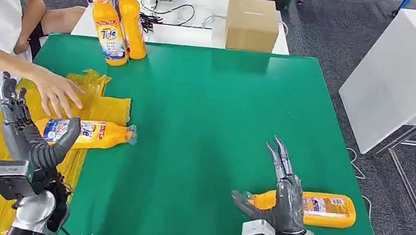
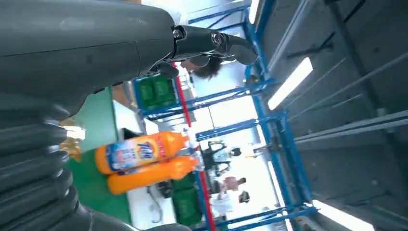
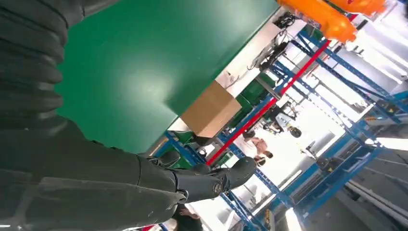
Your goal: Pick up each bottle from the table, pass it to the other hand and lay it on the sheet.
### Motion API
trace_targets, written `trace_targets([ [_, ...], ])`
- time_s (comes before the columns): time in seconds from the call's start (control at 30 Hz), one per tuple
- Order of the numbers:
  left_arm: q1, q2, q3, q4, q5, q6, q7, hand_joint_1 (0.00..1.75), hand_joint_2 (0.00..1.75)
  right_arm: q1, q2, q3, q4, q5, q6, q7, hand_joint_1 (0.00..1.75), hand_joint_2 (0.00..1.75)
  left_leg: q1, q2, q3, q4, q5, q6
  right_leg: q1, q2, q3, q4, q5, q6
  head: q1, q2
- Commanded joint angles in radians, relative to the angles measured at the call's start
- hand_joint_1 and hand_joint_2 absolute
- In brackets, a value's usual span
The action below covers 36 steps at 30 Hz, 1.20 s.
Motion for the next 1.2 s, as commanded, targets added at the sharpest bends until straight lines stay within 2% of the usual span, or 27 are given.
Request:
trace_targets([
  [0.03, 0.004, -0.027, 0.034, -0.042, 0.031, -0.012, -0.015, 0.0, 1.75, -0.009, -0.045, 0.032, -0.001, 0.046, -0.02, 0.019, 0.0, 1.75, 0.0, 0.001, 0.003, -0.001, -0.001, 0.0, 0.0, 0.001, 0.003, -0.001, -0.001, 0.0, 0.0, 0.0],
  [0.1, 0.031, -0.015, 0.039, -0.064, 0.051, -0.062, 0.02, 0.0, 1.75, 0.021, -0.093, 0.035, -0.03, 0.287, -0.122, 0.127, 0.0, 1.75, 0.001, 0.002, 0.007, -0.001, -0.003, -0.001, 0.001, 0.001, 0.007, -0.002, -0.002, 0.001, 0.0, 0.0],
  [0.13, 0.046, -0.009, 0.037, -0.07, 0.035, -0.075, 0.038, 0.0, 1.75, 0.036, -0.122, 0.038, -0.047, 0.324, -0.121, 0.158, 0.0, 1.75, 0.0, 0.001, 0.003, 0.0, -0.001, 0.0, 0.0, 0.0, 0.003, -0.001, -0.001, 0.0, 0.0, 0.0],
  [0.27, 0.088, -0.006, 0.009, -0.076, -0.049, -0.094, 0.064, 0.0, 1.75, 0.072, -0.243, -0.007, -0.084, 0.362, -0.047, 0.226, 0.0, 1.75, 0.0, -0.001, 0.004, -0.001, -0.002, 0.0, 0.0, -0.001, 0.005, -0.002, -0.002, 0.001, 0.0, 0.0],
  [0.53, 0.068, 0.004, -0.011, -0.049, -0.045, -0.126, 0.09, 0.0, 1.75, 0.066, -0.334, -0.106, -0.019, 0.338, 0.079, 0.255, 0.0, 1.75, -0.002, -0.001, 0.002, 0.0, -0.001, 0.001, -0.001, -0.001, 0.002, -0.001, -0.001, 0.001, 0.0, 0.0],
  [0.7, 0.043, 0.018, -0.052, -0.004, -0.045, -0.18, 0.123, 0.0, 1.75, 0.05, -0.35, -0.169, 0.084, 0.324, 0.123, 0.254, 0.0, 1.75, -0.001, -0.001, 0.003, -0.001, -0.001, 0.001, -0.001, -0.001, 0.004, -0.003, 0.0, 0.001, 0.0, 0.0],
  [0.83, 0.034, 0.07, -0.107, 0.038, -0.072, -0.309, 0.194, 0.0, 1.75, 0.045, -0.37, -0.181, 0.132, 0.34, 0.158, 0.257, 0.0, 1.75, -0.001, -0.002, 0.007, -0.002, -0.001, 0.0, -0.001, -0.003, 0.008, -0.005, -0.001, 0.001, 0.0, 0.0],
  [0.9, 0.038, 0.074, -0.119, 0.055, -0.093, -0.334, 0.2, 0.0, 1.75, 0.046, -0.373, -0.189, 0.147, 0.343, 0.16, 0.255, 0.0, 1.75, -0.001, -0.001, 0.006, -0.002, -0.001, 0.0, -0.001, -0.001, 0.007, -0.004, -0.001, 0.001, 0.0, 0.0],
  [0.97, 0.045, 0.092, -0.15, 0.07, -0.138, -0.428, 0.233, 0.0, 1.75, 0.036, -0.37, -0.193, 0.168, 0.352, 0.177, 0.257, 0.0, 1.75, -0.001, 0.0, 0.006, -0.002, -0.001, 0.0, -0.001, -0.001, 0.006, -0.004, -0.001, 0.001, 0.0, 0.0],
  [1.2, 0.062, 0.114, -0.222, 0.127, -0.22, -0.515, 0.264, 0.0, 1.75, 0.008, -0.404, -0.184, 0.238, 0.341, 0.234, 0.261, 0.0, 1.75, -0.001, 0.001, 0.007, -0.003, -0.002, 0.0, -0.001, 0.0, 0.008, -0.005, 0.0, 0.001, -0.001, 0.0],
])
